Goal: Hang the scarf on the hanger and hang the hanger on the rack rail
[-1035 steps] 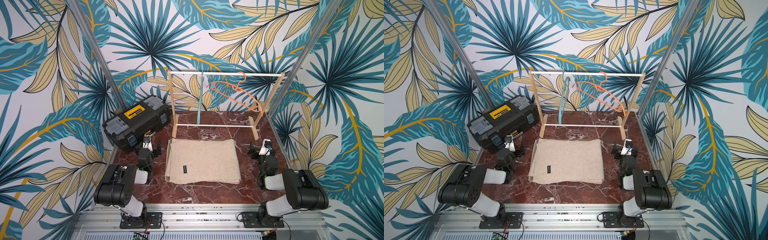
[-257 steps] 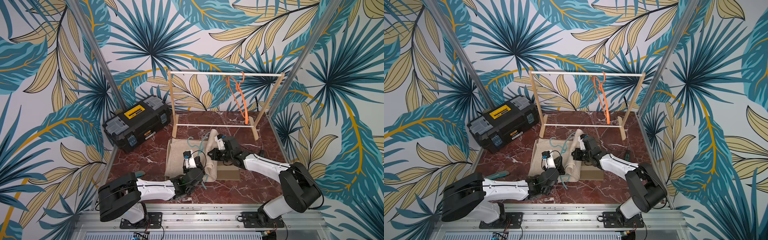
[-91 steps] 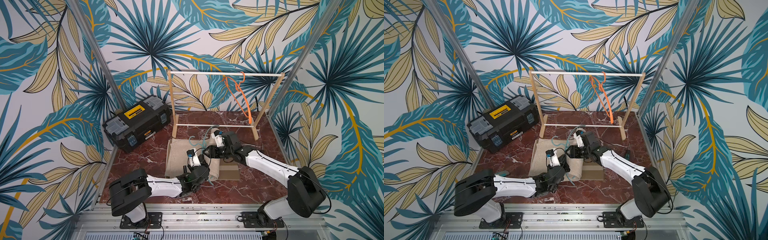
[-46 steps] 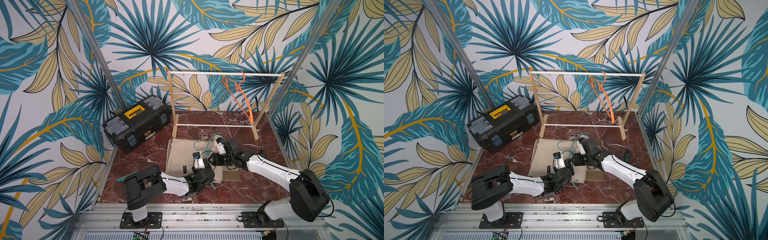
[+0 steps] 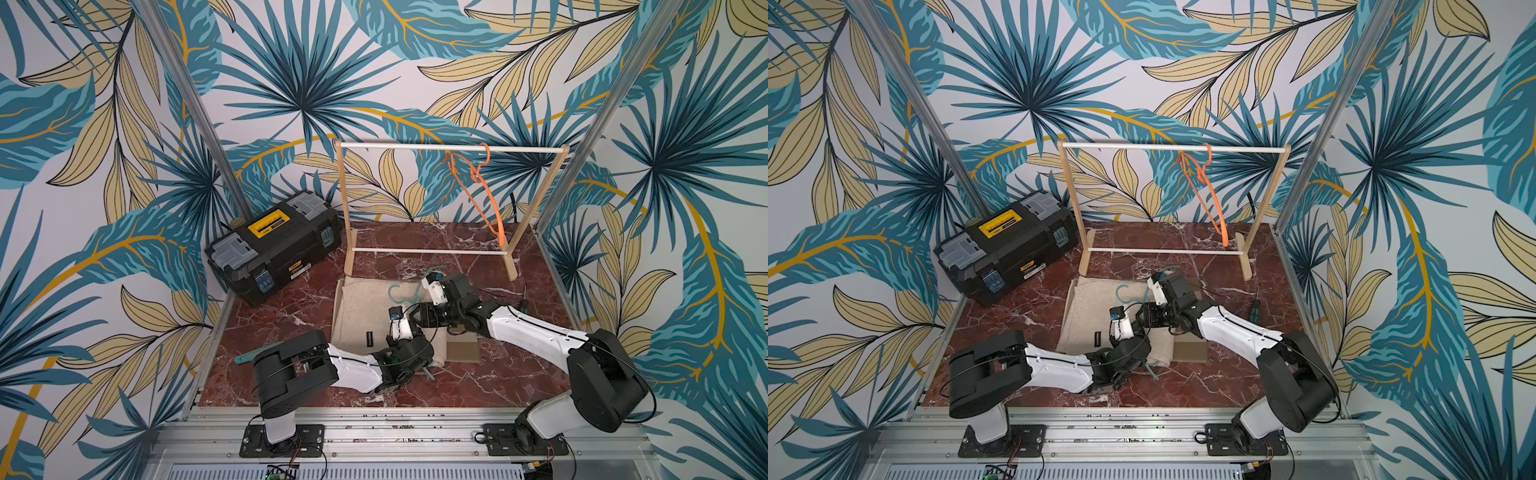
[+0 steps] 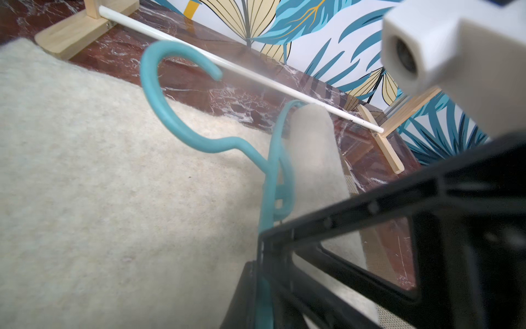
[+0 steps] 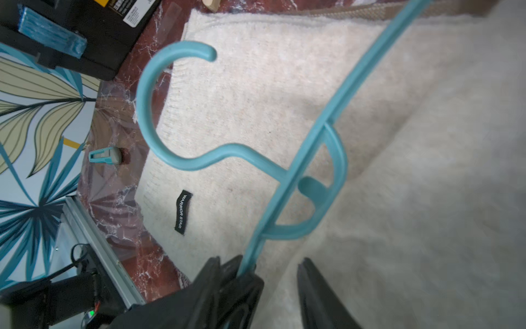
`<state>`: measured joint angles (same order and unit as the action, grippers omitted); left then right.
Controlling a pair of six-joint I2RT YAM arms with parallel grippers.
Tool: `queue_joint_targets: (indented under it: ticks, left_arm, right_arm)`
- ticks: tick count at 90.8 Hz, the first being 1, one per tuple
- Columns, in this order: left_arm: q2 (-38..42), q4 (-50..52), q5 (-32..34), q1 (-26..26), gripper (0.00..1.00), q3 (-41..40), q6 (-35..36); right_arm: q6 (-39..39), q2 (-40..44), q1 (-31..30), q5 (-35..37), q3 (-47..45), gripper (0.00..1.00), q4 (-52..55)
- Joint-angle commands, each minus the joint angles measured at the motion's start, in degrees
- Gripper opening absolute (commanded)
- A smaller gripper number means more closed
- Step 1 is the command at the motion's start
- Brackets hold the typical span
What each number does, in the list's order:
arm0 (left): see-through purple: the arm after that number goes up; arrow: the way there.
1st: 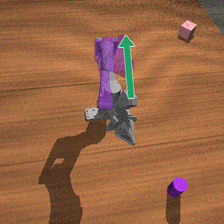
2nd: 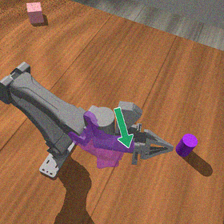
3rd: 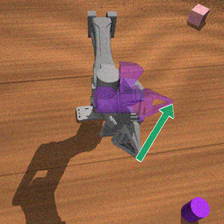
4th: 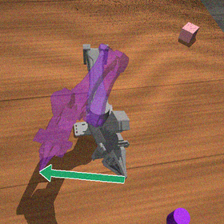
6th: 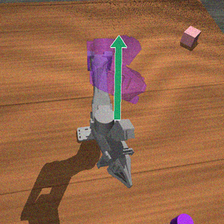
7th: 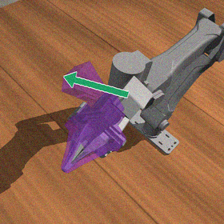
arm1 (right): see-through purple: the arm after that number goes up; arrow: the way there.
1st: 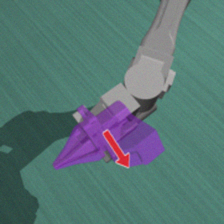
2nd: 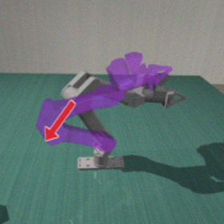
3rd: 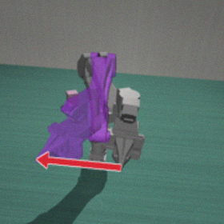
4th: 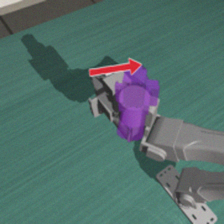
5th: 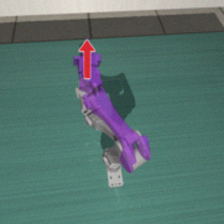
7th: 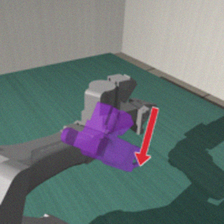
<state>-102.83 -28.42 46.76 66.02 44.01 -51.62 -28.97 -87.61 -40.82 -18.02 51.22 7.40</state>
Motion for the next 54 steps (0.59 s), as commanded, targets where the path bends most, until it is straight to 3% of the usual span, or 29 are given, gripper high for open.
queue_joint_targets:
  ticks: [1, 29, 36, 44, 51, 54]
  left_arm:
    - [-0.2, -2.2, 1.0, 0.6, 0.00, 2.5, 0.8]
    - [0.3, -4.0, 2.2, 0.8, 0.00, 2.2, 1.9]
    - [0.2, -5.0, 2.0, 0.8, 0.00, 2.4, 3.1]
    - [0.4, -6.1, 2.0, 0.9, 0.00, 2.3, 3.7]
    - [0.9, -7.4, 2.1, 0.9, 0.00, 1.8, 5.0]
    - [1.3, -7.8, 2.1, 0.9, 0.00, 1.7, 5.7]
  right_arm:
    - [-1.6, -1.4, -0.4, -3.4, -0.2, 0.32, -2.7]
    - [-2.7, -3.8, -0.5, -6.0, -1.1, 0.33, -0.7]
    - [-3.0, -4.5, -0.5, -6.3, -1.3, 0.21, -0.7]
    - [-2.8, -5.6, -0.4, -6.9, -1.4, 0.15, 0.0]
    - [-3.2, -5.4, 0.0, -7.4, -2.1, 0.00, -1.1]
    - [-3.3, -5.2, 0.4, -7.4, -2.4, 0.00, -1.1]
